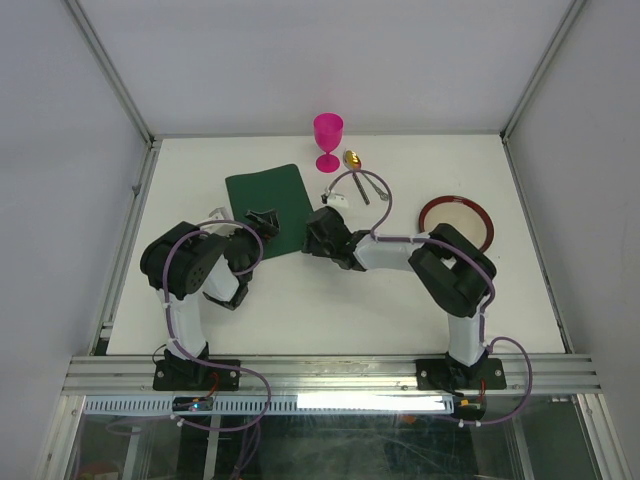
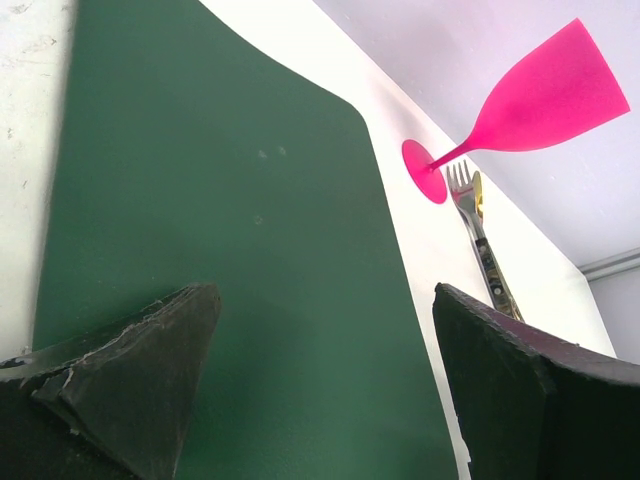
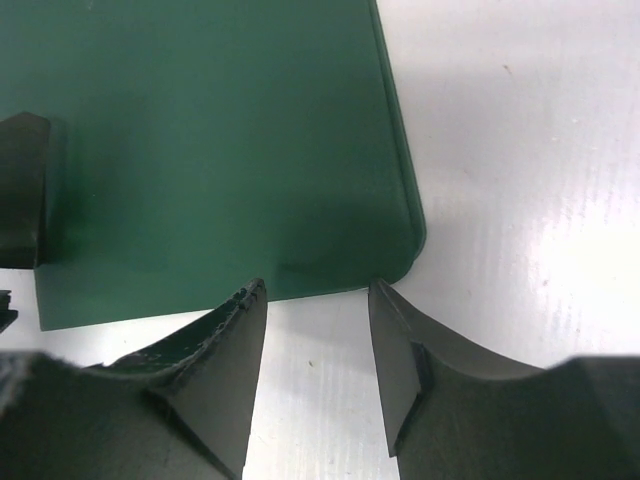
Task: Set the dinner table for one person
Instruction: Flatten out the napkin at the center of the board.
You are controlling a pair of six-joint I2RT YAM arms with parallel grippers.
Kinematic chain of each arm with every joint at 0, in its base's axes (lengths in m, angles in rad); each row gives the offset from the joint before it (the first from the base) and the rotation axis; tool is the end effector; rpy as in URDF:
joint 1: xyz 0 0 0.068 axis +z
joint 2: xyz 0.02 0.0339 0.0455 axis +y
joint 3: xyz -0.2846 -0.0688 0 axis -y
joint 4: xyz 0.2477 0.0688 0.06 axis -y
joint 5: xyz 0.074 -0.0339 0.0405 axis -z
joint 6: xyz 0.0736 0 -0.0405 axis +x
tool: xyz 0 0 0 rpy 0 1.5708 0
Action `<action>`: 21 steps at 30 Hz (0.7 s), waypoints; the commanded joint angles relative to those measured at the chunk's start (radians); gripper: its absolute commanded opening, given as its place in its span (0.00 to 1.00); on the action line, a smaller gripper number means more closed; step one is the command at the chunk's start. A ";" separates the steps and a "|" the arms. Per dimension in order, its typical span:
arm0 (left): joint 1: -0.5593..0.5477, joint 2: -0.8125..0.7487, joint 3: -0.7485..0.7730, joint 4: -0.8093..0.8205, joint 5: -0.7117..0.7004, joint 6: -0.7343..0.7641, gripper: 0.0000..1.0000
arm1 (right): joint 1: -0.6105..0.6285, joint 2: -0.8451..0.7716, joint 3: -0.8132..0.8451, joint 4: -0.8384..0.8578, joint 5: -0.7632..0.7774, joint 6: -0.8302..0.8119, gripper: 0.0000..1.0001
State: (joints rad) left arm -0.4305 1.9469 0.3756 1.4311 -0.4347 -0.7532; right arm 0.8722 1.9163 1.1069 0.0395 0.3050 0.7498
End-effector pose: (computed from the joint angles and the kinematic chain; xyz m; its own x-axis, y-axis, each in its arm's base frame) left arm 0.3072 -0.1070 0.1108 -0.0923 -0.6402 -0.7626 -0.0872 0.7681 -0.6343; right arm 0.2962 0.3183 0.1430 -0.7309 0.1405 -0.6679 -0.1280 0.9330 0.3363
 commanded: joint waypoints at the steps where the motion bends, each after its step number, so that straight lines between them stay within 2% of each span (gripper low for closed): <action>1: 0.000 0.019 -0.024 0.173 0.021 -0.047 0.93 | 0.002 0.036 0.024 0.076 -0.020 -0.024 0.48; 8: 0.008 0.027 -0.028 0.183 0.028 -0.061 0.93 | 0.005 0.053 0.044 0.103 -0.019 -0.041 0.47; 13: 0.015 0.031 -0.030 0.191 0.031 -0.067 0.93 | 0.011 0.014 0.098 -0.051 0.087 -0.109 0.47; 21: 0.020 0.039 -0.035 0.203 0.036 -0.075 0.93 | -0.025 -0.008 0.136 -0.127 0.132 -0.173 0.47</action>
State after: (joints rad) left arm -0.4175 1.9549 0.3653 1.4475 -0.4168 -0.7818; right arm 0.8680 1.9549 1.1877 -0.0486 0.3756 0.6247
